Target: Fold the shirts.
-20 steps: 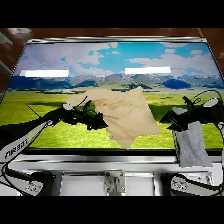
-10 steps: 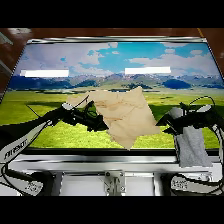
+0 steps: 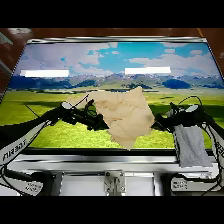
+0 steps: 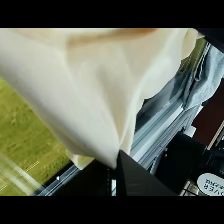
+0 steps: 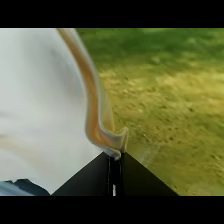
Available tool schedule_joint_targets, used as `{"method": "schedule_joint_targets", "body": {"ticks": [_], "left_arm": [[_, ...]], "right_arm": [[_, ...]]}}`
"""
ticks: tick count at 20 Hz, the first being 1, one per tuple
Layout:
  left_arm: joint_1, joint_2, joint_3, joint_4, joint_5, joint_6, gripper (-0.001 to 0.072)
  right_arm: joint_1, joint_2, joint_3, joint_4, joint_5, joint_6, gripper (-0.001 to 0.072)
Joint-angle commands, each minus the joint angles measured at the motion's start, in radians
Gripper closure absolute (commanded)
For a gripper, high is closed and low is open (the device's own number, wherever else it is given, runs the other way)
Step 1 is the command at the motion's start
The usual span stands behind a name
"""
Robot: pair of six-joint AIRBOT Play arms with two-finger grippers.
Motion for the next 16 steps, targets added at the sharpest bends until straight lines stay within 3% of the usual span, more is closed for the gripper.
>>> {"method": "schedule_joint_targets", "body": {"ticks": [1, 6, 10, 13, 16], "left_arm": [[0.007, 0.032, 0.036, 0.014, 0.001, 0.035, 0.0672], [0.061, 0.256, 0.207, 0.057, -0.008, 0.056, 0.0672], [0.105, 0.518, 0.52, 0.068, -0.005, 0.068, 0.0673], [0.145, 0.652, 0.778, 0.104, 0.071, -0.033, 0.0672], [0.147, 0.731, 0.947, 0.189, 0.105, -0.15, 0.0672]], "right_arm": [[0.039, 0.033, 0.051, 0.007, 0.065, -0.058, 0.0655], [0.037, 0.301, 0.299, 0.087, 0.17, -0.179, 0.0655], [0.037, 0.564, 0.606, 0.224, 0.046, -0.165, 0.0656], [0.037, 0.689, 0.816, 0.242, -0.074, -0.096, 0.0655], [0.037, 0.753, 0.946, 0.246, -0.096, -0.019, 0.0656]]}}
